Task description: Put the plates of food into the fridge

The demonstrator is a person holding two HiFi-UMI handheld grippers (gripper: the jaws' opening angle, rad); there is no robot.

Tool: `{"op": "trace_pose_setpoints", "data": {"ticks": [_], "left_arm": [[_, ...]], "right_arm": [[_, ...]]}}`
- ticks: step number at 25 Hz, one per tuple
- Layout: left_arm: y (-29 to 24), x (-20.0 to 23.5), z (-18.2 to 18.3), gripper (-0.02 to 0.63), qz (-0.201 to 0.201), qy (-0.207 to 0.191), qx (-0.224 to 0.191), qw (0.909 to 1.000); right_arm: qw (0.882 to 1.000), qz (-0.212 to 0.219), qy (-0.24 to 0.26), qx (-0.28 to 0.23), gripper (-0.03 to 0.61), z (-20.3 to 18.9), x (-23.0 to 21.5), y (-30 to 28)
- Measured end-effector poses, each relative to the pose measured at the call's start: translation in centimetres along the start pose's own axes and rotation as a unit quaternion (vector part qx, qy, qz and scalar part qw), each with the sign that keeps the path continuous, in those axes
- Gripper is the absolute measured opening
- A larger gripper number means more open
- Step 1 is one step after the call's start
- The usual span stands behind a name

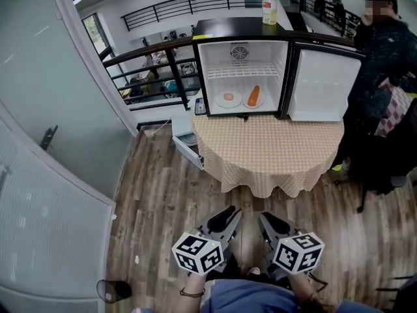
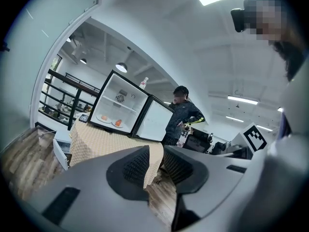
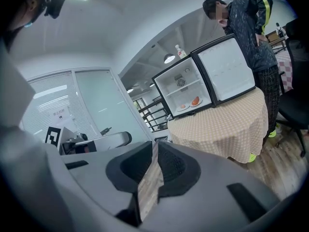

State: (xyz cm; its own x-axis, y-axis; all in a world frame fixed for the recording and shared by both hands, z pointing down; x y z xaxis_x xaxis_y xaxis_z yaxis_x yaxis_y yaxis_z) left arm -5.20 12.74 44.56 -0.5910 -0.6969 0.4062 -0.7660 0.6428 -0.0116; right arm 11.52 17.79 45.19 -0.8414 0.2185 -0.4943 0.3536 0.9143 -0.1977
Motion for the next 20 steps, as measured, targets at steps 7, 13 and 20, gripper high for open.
{"op": "trace_pose_setpoints", "data": {"ticks": [7, 13, 20], "left_arm": [[2.5, -4.0, -1.9, 0.103, 0.002, -0.009, -0.003, 1.0000], [3.9, -6.4, -2.9, 0.103, -0.004, -0.016, -0.001, 0.9999], [5.1, -8.0, -3.9, 0.103, -0.010, -0.019, 0.006, 0.9997]], "right_arm": [[1.000, 0.009, 0.013, -0.004, 0.051, -0.9, 0.0, 4.2], [1.000, 0.012, 0.026, -0.010, 0.046, -1.6, 0.3, 6.8], [0.999, 0.012, 0.039, -0.006, 0.038, -2.5, 0.5, 8.7]]}}
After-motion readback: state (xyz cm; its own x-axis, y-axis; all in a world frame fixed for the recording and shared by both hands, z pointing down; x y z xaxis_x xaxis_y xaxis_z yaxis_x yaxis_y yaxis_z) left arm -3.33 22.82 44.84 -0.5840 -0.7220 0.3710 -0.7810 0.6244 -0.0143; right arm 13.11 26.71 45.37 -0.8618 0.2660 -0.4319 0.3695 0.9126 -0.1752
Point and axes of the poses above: the fingertips, and each gripper's own axes: y backward along the fingers, x to its left, z out of its top, the point moved 8 cm from there along y, backward along the fingers, and after that the axes turned 11 degrees about -x, right-handed, at the moved point
